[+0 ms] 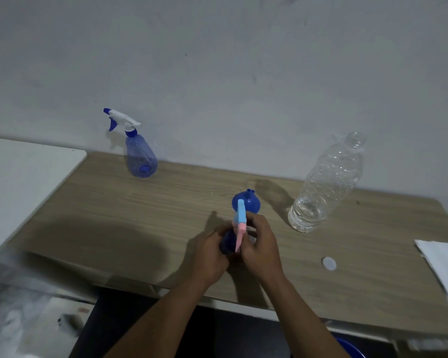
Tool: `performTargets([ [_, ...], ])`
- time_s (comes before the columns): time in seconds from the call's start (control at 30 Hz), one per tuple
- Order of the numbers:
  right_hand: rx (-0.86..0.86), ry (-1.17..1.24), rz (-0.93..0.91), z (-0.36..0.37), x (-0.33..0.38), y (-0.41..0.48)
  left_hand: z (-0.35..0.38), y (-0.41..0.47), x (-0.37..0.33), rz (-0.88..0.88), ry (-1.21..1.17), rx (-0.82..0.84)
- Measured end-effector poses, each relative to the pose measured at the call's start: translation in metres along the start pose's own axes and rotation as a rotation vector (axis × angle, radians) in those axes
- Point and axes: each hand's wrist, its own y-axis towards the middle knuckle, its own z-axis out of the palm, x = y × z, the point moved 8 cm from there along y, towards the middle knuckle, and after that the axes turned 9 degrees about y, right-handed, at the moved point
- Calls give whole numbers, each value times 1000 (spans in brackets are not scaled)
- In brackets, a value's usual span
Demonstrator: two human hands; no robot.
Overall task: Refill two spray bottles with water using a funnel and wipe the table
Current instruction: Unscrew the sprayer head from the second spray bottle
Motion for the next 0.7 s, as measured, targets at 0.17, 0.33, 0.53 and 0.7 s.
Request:
performTargets([
  [0.17, -46, 26, 62, -2, -3, 3, 1, 1, 0, -10, 55, 14],
  [0.33, -1, -3, 12, -1, 7, 1, -2, 3, 1, 7, 126, 29],
  [0.53, -42, -28, -43, -2, 15, 4, -5, 0, -3, 9, 96, 45],
  [0.7, -101, -79, -123, -6, 32, 3, -3, 1, -2, -24, 61, 74],
])
